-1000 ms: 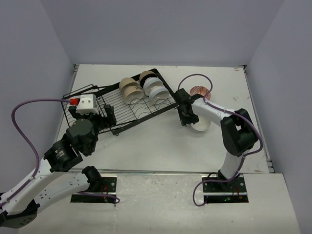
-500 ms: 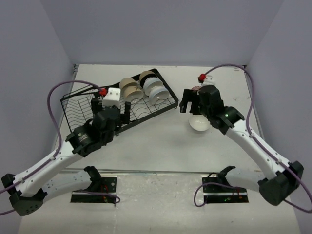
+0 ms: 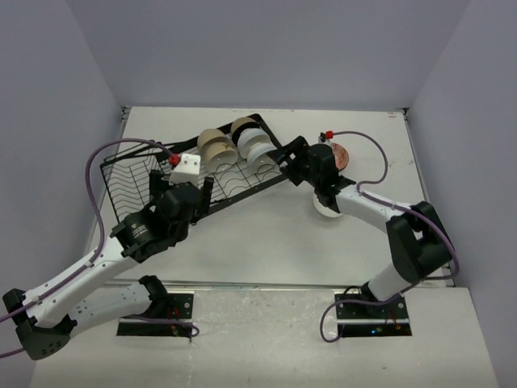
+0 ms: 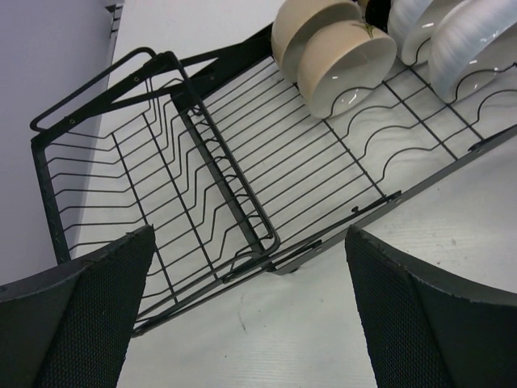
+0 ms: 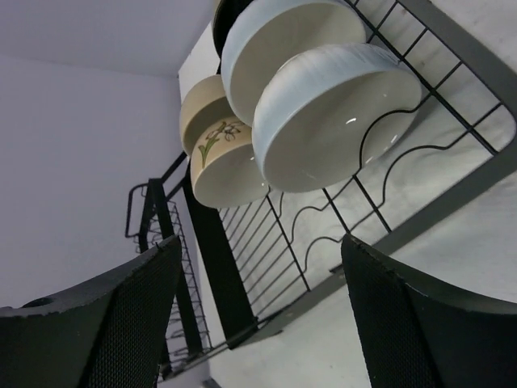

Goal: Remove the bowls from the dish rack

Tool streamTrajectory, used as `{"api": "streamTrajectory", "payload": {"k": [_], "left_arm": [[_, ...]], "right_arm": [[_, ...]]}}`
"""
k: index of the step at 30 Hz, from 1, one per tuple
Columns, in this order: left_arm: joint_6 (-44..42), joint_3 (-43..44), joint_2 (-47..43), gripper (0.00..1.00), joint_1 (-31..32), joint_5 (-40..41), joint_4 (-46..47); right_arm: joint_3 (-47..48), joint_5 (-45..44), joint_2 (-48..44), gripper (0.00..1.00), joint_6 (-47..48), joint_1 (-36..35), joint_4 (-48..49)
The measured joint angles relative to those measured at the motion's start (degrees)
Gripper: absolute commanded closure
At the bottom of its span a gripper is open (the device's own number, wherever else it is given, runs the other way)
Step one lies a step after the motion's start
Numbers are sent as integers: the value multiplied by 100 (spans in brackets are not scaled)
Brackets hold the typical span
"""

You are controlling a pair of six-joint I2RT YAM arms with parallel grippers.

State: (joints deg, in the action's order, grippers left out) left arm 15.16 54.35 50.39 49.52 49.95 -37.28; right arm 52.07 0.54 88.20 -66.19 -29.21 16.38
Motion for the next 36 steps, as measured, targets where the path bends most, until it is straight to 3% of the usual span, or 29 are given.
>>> {"api": "streamTrajectory", "payload": {"k": [5, 11, 21, 30, 33, 36], "left_arm": [[-28, -177, -457, 0, -160, 15, 326], [-120, -339, -1084, 0, -1023, -503, 732], [-131, -363, -925, 0, -1062, -1207, 940], [-144, -363, -968, 0, -1062, -1569, 955], [-149, -363, -984, 0, -1062, -1637, 962], [-151, -365, -1010, 0, -1062, -1690, 973]], "right_arm": [[219, 37, 1001, 26, -756, 2, 835], [634, 26, 1991, 33, -1357, 2, 1639], [811, -81, 2732, 47, -1685, -9, 2879], [813, -190, 3346, 77, -2015, -81, 4216], [813, -251, 3368, 84, -2028, -116, 4334], [809, -260, 3370, 96, -2035, -122, 4378]]}}
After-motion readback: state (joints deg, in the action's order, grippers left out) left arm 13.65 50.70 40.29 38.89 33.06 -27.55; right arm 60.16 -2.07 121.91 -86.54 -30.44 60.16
